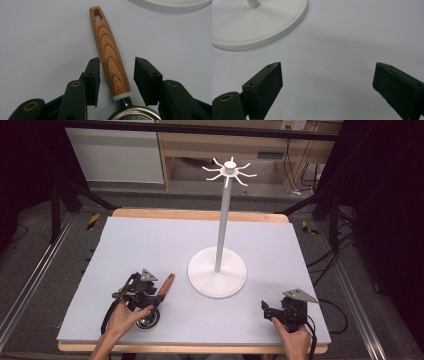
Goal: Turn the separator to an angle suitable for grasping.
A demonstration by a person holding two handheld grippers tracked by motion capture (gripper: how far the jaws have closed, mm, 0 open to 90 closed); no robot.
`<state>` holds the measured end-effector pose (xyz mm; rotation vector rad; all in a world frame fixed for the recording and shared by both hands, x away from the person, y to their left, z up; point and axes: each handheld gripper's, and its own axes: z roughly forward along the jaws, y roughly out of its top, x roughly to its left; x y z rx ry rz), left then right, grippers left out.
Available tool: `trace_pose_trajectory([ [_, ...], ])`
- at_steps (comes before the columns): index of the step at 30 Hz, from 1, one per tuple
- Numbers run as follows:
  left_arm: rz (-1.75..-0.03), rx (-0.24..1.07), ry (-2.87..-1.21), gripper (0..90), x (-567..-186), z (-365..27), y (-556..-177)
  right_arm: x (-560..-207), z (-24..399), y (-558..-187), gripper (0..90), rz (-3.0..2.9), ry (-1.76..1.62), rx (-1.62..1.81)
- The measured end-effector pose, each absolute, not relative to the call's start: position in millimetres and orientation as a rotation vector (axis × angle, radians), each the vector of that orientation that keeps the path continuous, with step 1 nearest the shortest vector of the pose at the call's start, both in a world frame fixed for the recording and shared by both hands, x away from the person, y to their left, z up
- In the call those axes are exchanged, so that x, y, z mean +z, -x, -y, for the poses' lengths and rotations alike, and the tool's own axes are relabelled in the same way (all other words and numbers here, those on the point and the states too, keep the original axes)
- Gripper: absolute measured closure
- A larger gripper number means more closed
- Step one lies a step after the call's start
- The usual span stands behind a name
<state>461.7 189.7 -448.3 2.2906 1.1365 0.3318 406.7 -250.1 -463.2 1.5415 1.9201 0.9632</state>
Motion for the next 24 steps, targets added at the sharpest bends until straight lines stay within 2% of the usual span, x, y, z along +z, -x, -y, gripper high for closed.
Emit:
trace_pose_trajectory([
  [7, -1.164, 0.319, -2.311, 62.6, -453.0, -187.3, -463.6, -463.7, 250.0, -407.3, 9.6, -1.926, -1.547, 0.959],
  [18, -1.202, 0.304, -2.341, 60.8, -457.9, -182.4, -467.2, -463.6, 250.3, -407.8, 9.6, -1.929, -1.547, 0.959],
  [22, -1.204, 0.329, -2.351, 67.8, -457.6, -182.5, -467.1, -463.5, 249.8, -407.7, 9.6, -1.932, -1.550, 0.956],
  [24, -1.201, 0.322, -2.355, 68.0, -457.2, -183.6, -467.1, -463.4, 249.5, -407.7, 9.6, -1.930, -1.554, 0.955],
])
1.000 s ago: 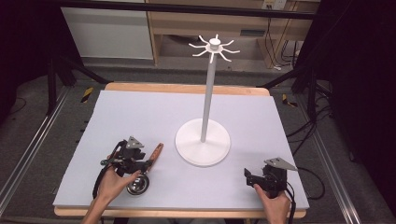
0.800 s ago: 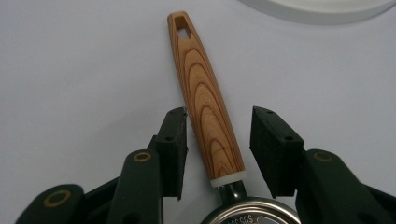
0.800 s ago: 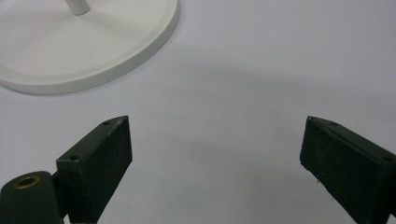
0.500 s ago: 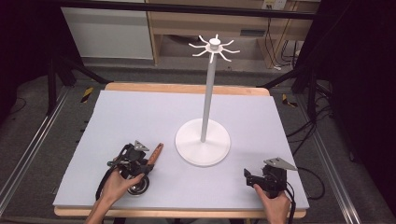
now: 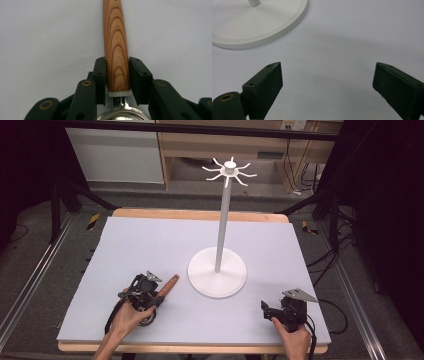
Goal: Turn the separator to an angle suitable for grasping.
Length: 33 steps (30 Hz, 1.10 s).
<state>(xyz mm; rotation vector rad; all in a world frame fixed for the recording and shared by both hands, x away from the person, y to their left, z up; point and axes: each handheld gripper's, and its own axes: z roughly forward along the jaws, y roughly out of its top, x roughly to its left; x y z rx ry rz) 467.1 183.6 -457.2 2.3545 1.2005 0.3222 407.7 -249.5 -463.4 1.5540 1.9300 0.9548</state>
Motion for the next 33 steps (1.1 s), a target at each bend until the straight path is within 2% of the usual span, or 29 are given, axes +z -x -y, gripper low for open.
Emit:
trace_pose_trajectory([
  [11, -1.128, 0.344, -2.410, 67.5, -456, -193, -464, -464, 251, -408, 9.6, -1.935, -1.555, 0.955],
  [19, -1.102, 0.401, -2.419, 53.0, -449, -192, -469, -464, 252, -408, 9.6, -1.941, -1.558, 0.957],
  [25, -1.067, 0.385, -2.438, 51.7, -441, -185, -478, -465, 251, -410, 10.3, -1.955, -1.570, 0.949],
  [33, -1.074, 0.343, -2.482, 55.8, -444, -170, -494, -465, 254, -410, 10.3, -1.946, -1.571, 0.945],
])
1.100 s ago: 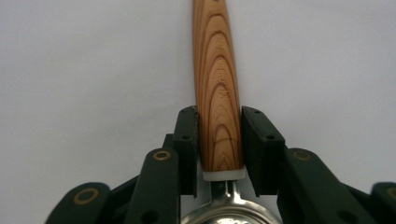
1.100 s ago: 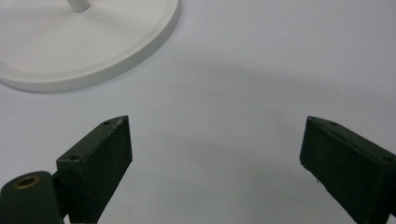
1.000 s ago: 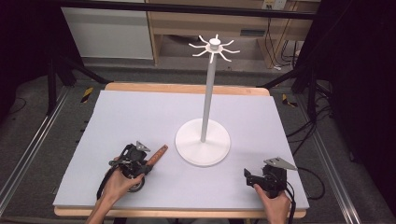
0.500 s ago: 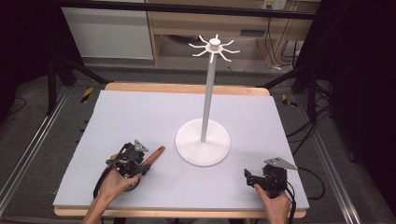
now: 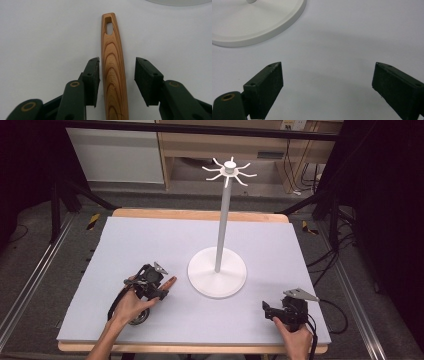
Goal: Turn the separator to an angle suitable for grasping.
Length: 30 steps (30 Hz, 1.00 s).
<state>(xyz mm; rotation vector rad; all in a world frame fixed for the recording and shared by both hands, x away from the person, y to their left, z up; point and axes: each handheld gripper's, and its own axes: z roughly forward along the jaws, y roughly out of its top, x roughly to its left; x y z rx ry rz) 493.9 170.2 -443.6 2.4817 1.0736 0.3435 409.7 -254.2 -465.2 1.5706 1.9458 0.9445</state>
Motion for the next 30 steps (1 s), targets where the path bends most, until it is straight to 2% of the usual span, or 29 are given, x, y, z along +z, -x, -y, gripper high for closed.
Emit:
trace_pose_trajectory([
  [9, -1.113, 0.310, -2.504, 63.0, -451, -164, -504, -465, 254, -410, 10.3, -1.946, -1.574, 0.946],
  [30, -1.168, 0.266, -2.492, 66.0, -452, -164, -508, -466, 255, -412, 10.4, -1.959, -1.569, 0.948],
])
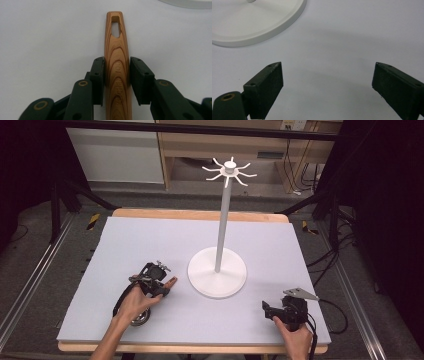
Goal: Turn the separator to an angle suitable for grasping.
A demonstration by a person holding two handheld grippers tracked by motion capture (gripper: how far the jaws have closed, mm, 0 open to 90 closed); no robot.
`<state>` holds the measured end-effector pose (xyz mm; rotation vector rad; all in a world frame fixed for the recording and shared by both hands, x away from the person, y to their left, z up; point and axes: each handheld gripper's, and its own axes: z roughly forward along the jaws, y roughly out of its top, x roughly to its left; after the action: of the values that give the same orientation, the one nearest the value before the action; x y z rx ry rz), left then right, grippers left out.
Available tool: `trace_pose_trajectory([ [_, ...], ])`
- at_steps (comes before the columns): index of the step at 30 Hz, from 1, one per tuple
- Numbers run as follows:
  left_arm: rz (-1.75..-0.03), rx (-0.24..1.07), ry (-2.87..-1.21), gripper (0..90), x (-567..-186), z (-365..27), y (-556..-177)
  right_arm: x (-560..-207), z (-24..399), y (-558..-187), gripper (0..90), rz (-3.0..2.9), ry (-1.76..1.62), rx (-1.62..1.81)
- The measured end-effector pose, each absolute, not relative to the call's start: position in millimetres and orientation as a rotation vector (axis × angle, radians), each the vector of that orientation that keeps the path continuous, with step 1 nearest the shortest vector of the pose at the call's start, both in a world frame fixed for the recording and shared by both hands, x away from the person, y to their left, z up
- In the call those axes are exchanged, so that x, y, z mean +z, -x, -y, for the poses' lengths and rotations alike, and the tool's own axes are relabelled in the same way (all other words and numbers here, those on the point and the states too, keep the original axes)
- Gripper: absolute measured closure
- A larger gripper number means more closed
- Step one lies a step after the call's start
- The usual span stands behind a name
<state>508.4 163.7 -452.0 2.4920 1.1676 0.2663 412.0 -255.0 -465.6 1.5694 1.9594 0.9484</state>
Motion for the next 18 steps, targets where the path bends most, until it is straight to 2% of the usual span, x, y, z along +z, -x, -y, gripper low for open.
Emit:
trace_pose_trajectory([
  [18, -1.200, 0.252, -2.492, 67.2, -450.6, -162.1, -511.2, -466.0, 257.1, -411.9, 10.4, -1.957, -1.575, 0.947],
])
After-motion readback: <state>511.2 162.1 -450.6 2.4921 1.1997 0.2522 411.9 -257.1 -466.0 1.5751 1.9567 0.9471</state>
